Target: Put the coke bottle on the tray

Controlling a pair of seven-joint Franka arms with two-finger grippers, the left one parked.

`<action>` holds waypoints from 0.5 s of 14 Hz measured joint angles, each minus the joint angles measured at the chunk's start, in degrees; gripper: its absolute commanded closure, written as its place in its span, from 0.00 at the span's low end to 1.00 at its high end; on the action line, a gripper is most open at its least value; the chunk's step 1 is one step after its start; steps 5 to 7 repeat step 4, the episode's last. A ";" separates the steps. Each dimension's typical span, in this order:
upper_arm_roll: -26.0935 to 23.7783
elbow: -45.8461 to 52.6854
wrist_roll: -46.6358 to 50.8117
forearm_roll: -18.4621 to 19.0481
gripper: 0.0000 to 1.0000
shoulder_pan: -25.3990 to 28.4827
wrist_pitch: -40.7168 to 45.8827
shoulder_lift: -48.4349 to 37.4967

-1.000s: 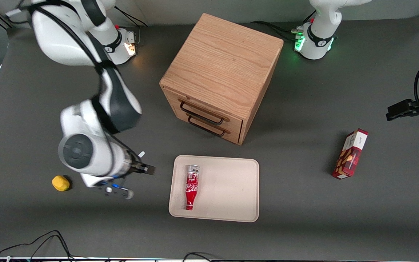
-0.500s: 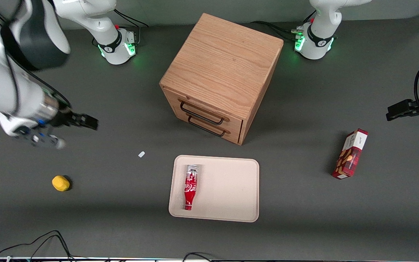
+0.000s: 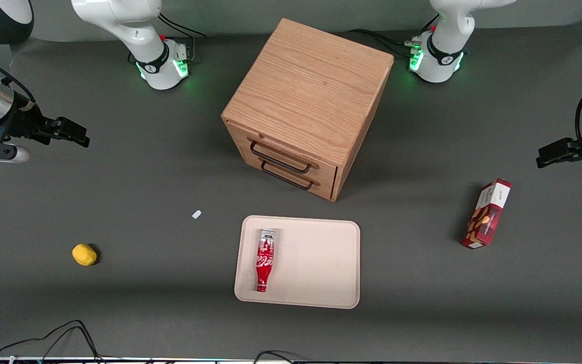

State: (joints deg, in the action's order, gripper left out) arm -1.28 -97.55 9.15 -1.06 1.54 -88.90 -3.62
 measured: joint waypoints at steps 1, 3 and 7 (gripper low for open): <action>0.01 0.91 -0.12 0.00 0.00 0.03 0.55 0.14; 2.07 2.52 -0.15 0.00 0.00 1.98 1.48 0.71; 5.34 2.94 -0.15 0.00 0.00 5.12 2.03 0.99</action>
